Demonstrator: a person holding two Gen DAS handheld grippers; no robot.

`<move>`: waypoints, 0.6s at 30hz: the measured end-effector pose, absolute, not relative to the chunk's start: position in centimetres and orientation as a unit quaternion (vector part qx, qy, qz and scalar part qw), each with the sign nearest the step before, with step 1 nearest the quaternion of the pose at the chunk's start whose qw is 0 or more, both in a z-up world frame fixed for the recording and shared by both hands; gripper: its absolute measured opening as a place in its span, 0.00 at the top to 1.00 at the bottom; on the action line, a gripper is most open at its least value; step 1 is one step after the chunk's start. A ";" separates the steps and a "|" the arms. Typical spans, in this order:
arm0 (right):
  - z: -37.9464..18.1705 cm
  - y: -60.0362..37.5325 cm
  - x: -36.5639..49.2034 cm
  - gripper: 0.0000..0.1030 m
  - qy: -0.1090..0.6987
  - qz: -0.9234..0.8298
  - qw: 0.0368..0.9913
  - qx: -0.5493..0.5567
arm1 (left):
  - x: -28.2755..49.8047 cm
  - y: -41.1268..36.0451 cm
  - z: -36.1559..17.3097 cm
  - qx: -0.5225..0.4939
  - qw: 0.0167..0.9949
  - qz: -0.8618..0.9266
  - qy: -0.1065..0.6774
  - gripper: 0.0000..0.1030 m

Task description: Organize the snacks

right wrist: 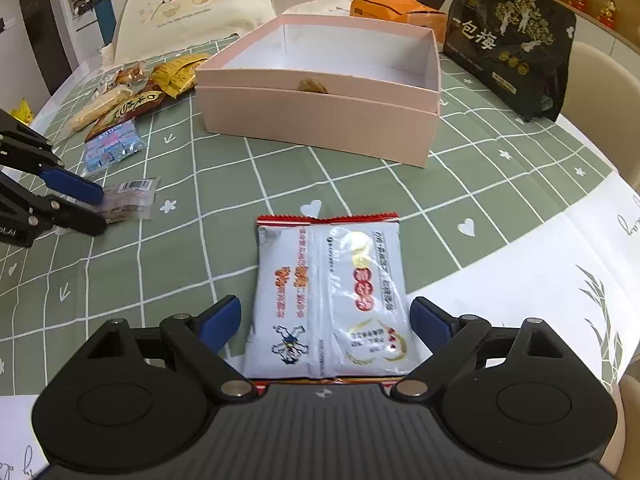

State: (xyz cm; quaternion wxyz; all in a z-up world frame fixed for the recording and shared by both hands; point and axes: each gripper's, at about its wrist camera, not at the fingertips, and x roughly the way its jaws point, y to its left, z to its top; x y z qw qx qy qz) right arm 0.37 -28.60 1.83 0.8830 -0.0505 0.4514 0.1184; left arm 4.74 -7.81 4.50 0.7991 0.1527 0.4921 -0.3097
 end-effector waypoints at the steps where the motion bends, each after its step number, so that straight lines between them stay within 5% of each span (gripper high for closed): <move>1: 1.8 -28.4 0.5 0.09 0.451 0.119 0.883 -0.052 | 4.7 -8.1 4.7 0.163 0.800 -0.310 0.487 0.66; 5: 1.7 -27.8 0.8 0.06 0.451 0.119 0.883 -0.052 | 4.6 -8.8 4.2 0.281 0.799 -0.287 0.449 0.65; 13: 1.6 -27.7 0.8 0.05 0.452 0.116 0.883 -0.051 | 7.6 -7.3 4.1 0.233 0.779 -0.332 0.477 0.60; 18: 1.5 -27.5 1.0 0.02 0.454 0.115 0.882 -0.051 | 7.2 -8.4 3.3 0.214 0.764 -0.358 0.492 0.48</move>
